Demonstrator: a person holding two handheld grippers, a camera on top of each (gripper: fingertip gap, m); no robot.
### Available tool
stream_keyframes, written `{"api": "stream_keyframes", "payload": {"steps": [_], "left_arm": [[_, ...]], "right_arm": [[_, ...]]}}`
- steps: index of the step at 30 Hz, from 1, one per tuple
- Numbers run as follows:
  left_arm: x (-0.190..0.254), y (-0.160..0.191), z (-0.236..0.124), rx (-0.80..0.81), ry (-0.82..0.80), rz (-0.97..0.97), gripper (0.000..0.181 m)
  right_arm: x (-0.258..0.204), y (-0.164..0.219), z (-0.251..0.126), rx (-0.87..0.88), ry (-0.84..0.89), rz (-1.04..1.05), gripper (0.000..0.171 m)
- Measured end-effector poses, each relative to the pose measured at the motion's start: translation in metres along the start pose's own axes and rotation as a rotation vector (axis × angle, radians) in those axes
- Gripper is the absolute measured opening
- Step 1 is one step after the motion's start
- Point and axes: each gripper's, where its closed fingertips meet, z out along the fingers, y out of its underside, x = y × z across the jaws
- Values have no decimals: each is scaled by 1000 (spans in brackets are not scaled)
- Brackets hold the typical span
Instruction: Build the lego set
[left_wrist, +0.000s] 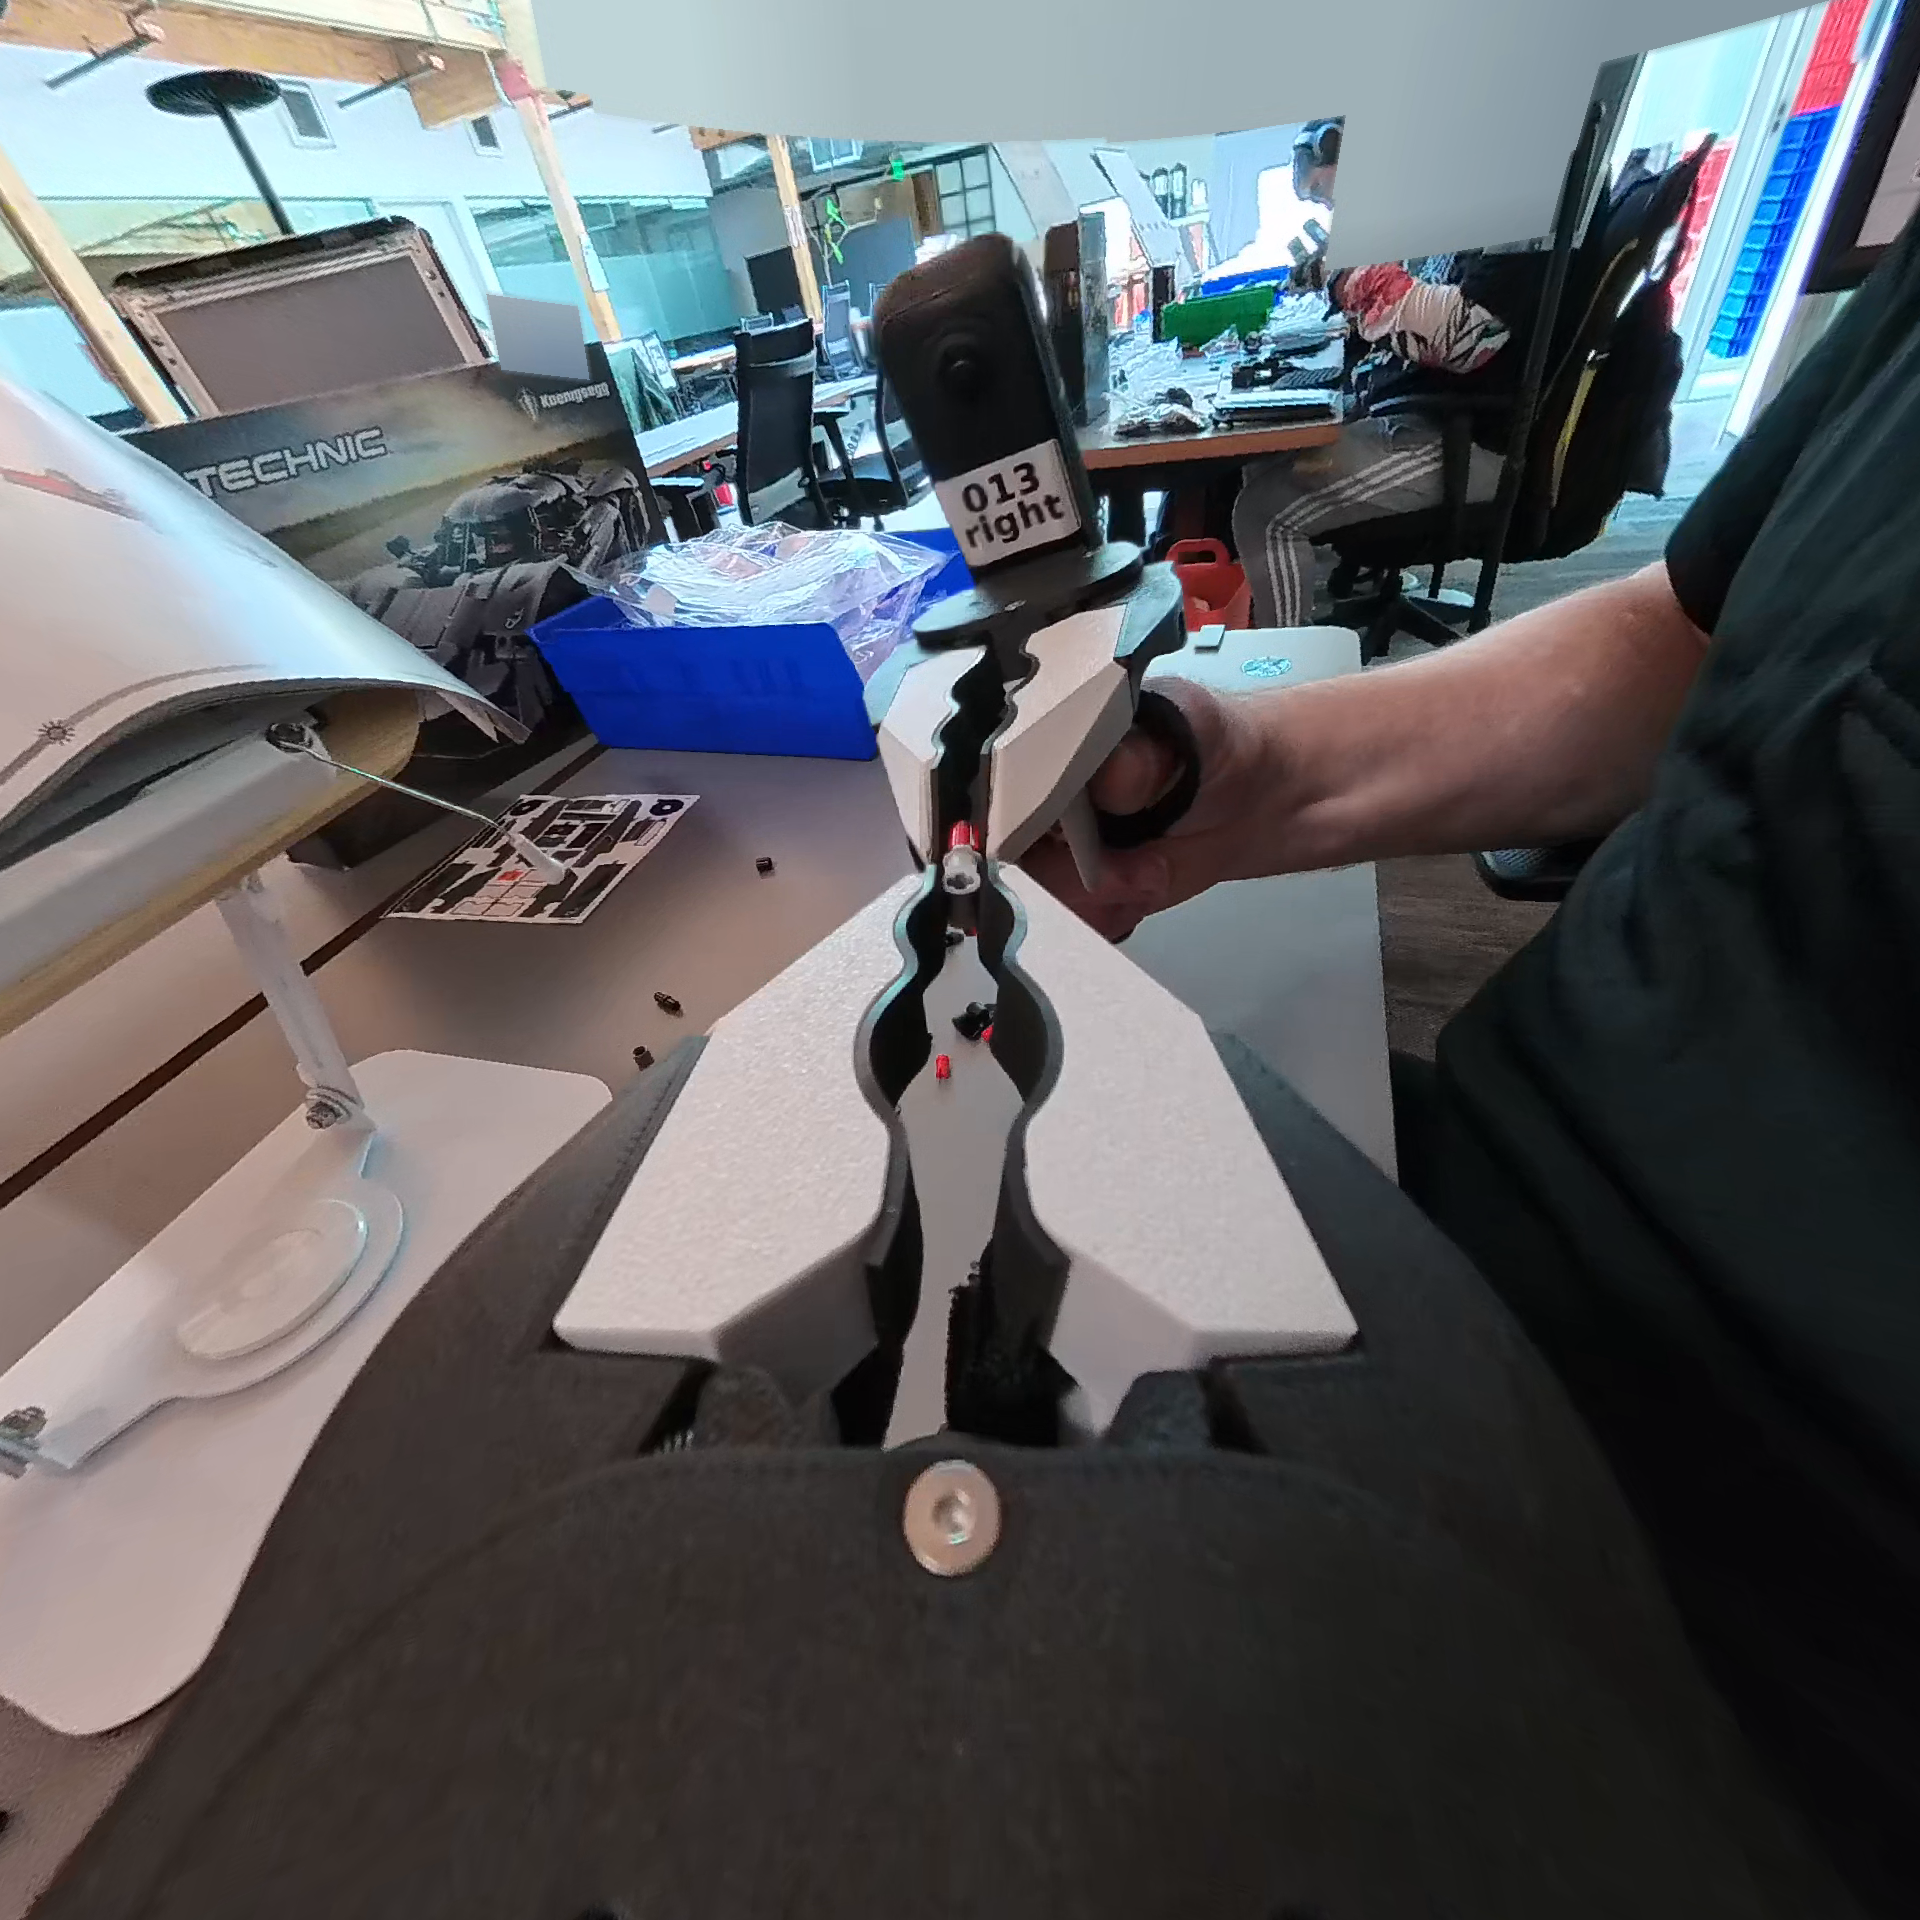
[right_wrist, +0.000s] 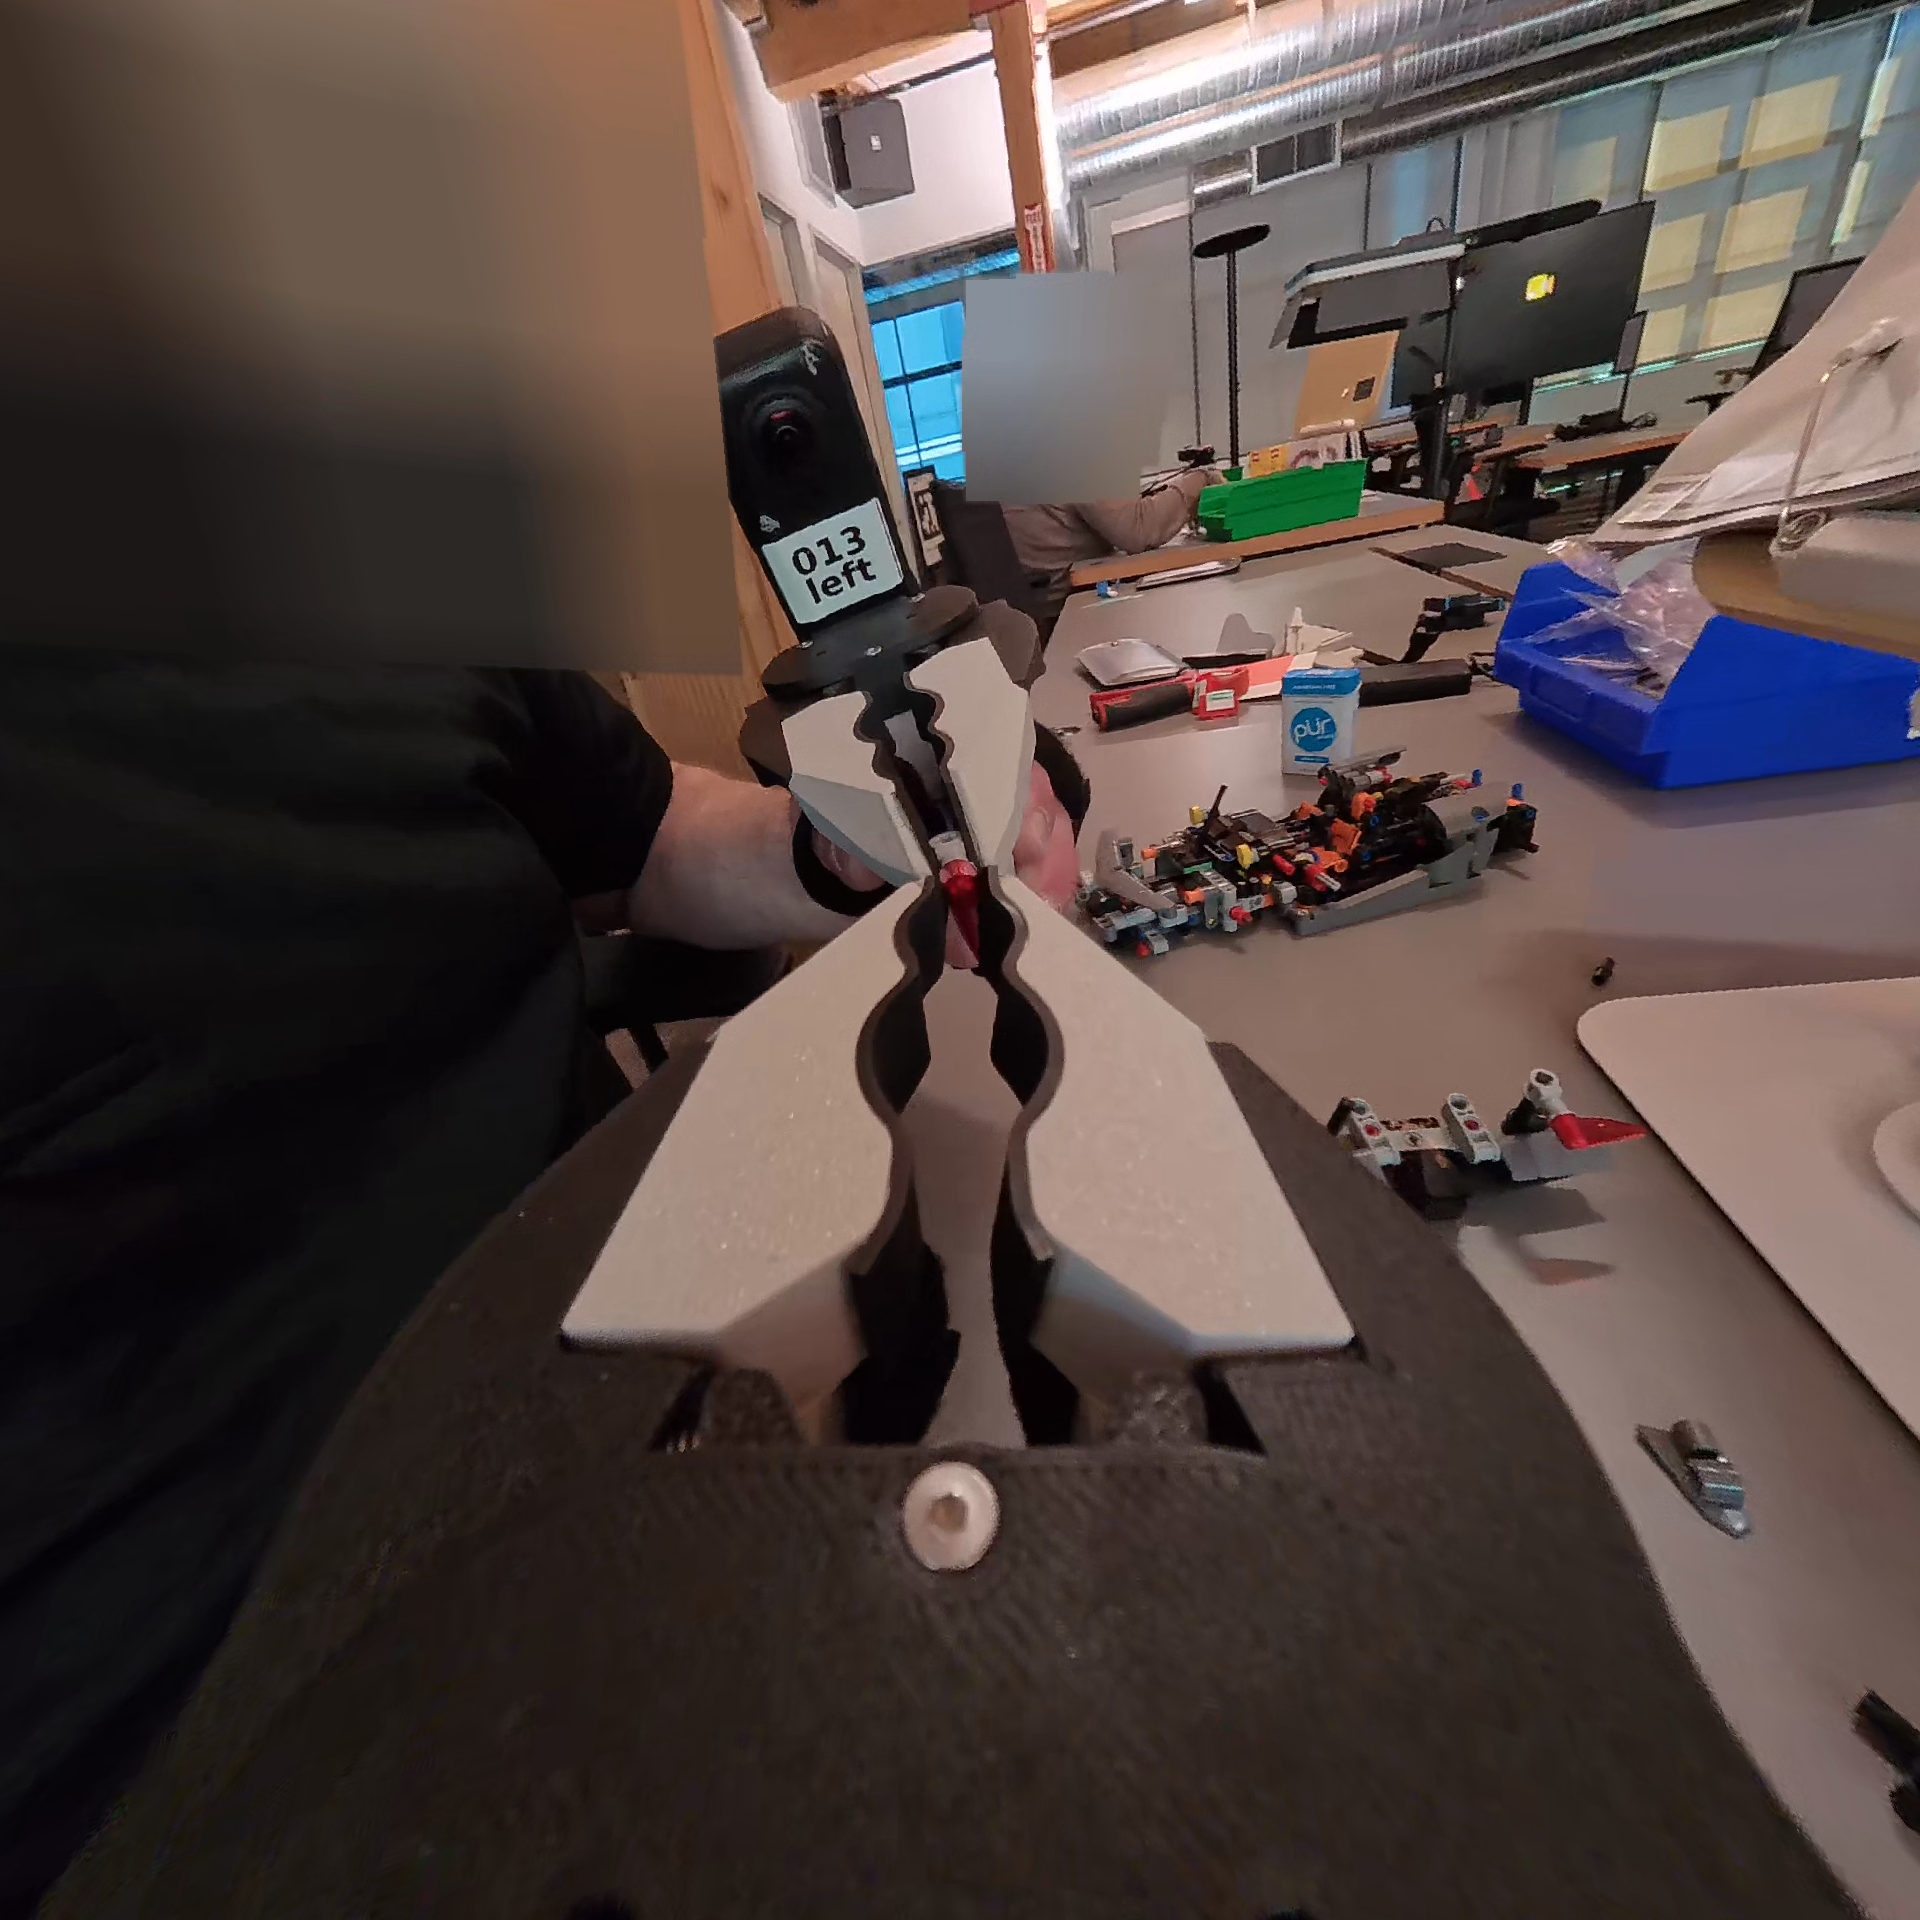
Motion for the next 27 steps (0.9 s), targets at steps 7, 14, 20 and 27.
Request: {"api": "stream_keyframes", "payload": {"steps": [7, 14, 20, 27], "left_arm": [[-20, -6, -19, 22, -26, -53, 3], [-29, 6, -15, -78, -116, 213, 4], [-32, 9, -7, -144, -204, 547, 4], [-31, 14, -1, -163, -218, 663, 4]], "right_arm": [[13, -22, -28, 105, 24, 46, 2], [16, -13, -17, 26, 13, 132, 3], [22, -11, -5, 44, -11, 416, 4], [30, 2, -1, 19, -12, 577, 4]]}}
